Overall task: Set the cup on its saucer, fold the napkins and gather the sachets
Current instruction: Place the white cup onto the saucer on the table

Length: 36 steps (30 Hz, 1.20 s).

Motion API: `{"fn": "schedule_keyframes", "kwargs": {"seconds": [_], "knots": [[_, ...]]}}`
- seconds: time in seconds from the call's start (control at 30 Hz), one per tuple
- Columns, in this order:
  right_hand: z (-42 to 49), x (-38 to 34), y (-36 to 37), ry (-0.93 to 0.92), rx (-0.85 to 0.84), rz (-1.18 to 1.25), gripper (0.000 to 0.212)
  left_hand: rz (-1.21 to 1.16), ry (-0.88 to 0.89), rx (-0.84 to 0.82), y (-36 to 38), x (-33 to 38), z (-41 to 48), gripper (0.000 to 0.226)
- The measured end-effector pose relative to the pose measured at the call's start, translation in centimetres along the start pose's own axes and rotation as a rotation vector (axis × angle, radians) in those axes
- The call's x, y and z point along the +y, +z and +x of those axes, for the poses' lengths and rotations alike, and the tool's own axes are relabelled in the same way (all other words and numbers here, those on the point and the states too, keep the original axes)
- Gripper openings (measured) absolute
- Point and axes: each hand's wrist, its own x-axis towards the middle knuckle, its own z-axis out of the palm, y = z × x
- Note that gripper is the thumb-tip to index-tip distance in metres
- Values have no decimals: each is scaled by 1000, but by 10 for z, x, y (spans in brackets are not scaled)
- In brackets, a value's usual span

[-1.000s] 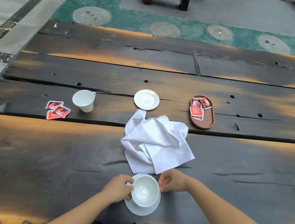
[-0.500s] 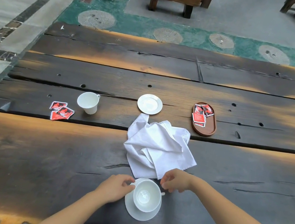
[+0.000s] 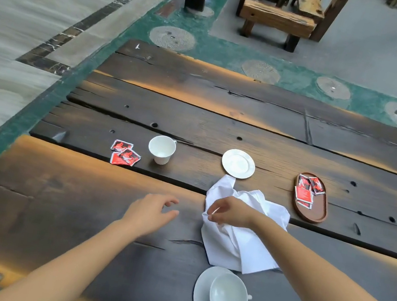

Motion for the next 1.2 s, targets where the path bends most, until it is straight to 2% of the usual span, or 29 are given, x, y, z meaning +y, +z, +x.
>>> {"fn": "schedule_keyframes", "kwargs": {"seconds": [0.2, 0.67, 0.83, 0.93, 1.07, 1.2], "knots": [[54, -53, 3, -33, 44, -200, 21, -92, -56, 65, -41, -36, 27, 33], [158, -117, -23, -32, 109, -218, 22, -282, -164, 140, -95, -94, 124, 35], [190, -118, -27, -10, 274, -96, 13, -302, -188, 147, -91, -97, 156, 44], [207, -113, -27, 39, 349, 39, 19, -322, -222, 94, -77, -99, 168, 55], [226, -105, -29, 90, 380, 180, 35, -376, -286, 48, -55, -100, 179, 71], [240, -104, -32, 70, 309, 266, 38, -457, -327, 86, -40, -98, 185, 58]]}}
